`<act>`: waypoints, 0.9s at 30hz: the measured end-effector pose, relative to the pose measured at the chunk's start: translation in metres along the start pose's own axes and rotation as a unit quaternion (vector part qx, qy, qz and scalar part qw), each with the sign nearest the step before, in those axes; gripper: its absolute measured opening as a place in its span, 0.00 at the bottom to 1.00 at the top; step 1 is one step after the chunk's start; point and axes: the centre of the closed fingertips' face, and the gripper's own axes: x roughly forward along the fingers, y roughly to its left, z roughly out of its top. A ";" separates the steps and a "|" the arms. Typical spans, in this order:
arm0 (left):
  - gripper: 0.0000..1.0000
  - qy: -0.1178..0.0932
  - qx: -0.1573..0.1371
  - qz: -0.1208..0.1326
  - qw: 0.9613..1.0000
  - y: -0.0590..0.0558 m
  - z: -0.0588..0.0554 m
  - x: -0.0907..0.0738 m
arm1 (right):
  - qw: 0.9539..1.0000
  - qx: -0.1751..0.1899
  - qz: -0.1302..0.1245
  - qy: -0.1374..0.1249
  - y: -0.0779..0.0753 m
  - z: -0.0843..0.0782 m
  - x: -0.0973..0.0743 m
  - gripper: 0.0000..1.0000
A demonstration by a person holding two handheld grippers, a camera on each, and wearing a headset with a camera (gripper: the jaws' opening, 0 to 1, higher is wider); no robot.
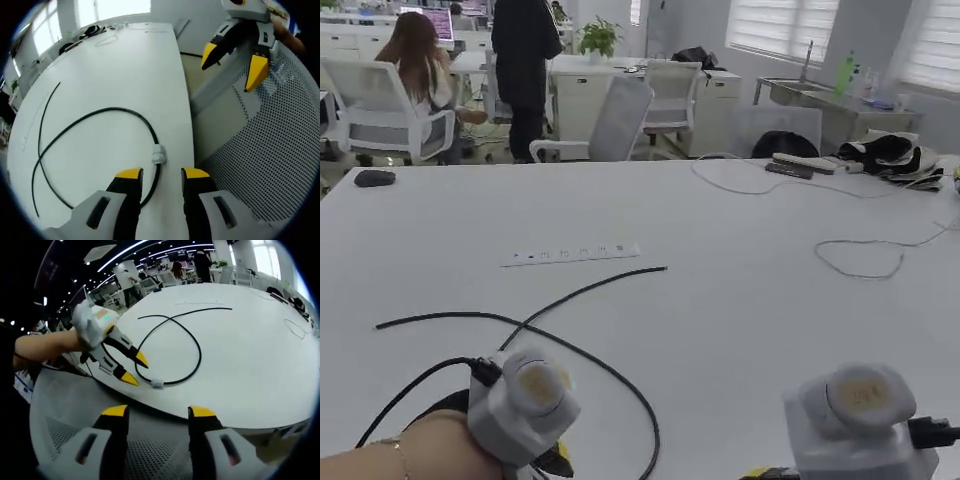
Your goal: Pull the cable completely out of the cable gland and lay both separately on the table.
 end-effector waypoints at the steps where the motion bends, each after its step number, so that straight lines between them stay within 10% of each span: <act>1: 0.32 0.004 0.000 -0.004 1.000 -0.002 0.000 0.006 | 1.000 0.000 -0.001 0.001 0.000 0.000 0.000 0.49; 16: 0.17 0.035 0.006 0.004 0.999 0.006 -0.005 0.034 | 1.000 0.000 -0.007 0.000 -0.001 0.000 0.000 0.48; 27: 0.16 0.022 -0.015 -0.006 1.000 0.002 0.006 -0.001 | 1.000 -0.003 -0.006 0.004 0.000 -0.001 0.001 0.48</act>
